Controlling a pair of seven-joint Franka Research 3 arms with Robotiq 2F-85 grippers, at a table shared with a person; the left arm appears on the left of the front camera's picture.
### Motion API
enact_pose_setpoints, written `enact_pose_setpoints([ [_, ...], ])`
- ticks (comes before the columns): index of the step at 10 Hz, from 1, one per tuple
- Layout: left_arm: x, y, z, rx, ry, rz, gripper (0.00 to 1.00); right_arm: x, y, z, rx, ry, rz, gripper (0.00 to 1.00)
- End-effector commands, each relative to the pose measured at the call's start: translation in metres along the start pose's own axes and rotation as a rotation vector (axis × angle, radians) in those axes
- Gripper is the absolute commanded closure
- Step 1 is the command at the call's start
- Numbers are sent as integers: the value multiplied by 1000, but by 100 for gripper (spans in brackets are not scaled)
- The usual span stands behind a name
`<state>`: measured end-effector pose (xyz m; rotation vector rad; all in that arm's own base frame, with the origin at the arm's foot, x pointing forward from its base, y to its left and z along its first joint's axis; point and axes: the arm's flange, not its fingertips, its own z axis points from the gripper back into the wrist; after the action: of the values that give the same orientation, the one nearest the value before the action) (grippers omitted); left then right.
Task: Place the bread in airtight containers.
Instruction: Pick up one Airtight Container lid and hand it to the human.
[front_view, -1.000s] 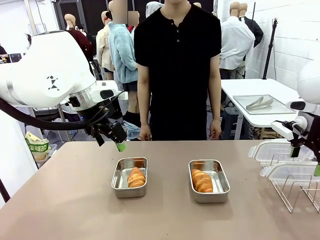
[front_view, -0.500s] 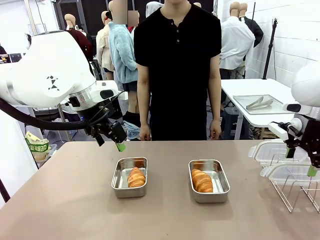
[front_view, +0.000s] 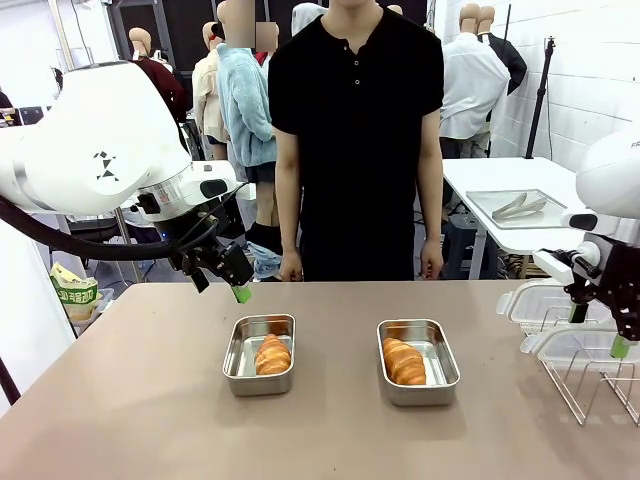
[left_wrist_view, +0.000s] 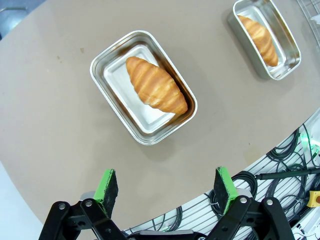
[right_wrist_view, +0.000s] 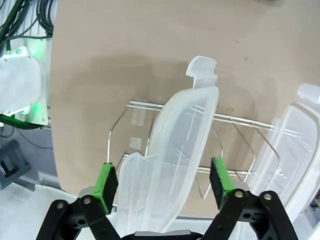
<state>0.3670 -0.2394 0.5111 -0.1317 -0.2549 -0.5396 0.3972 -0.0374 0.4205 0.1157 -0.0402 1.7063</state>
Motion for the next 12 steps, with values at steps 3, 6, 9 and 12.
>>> enact_pose_setpoints([
  [3,1,1,0,-2,-1,1,0,-6,-9,-2,8,-4,-34,95],
  [6,1,1,0,-2,-1,1,0,-7,-8,-2,9,-1,-38,100],
  [9,1,1,0,-2,-1,1,0,-8,-9,0,-1,1,-47,100],
  [12,1,1,0,-2,-1,1,0,-7,-7,7,22,-30,-77,100],
])
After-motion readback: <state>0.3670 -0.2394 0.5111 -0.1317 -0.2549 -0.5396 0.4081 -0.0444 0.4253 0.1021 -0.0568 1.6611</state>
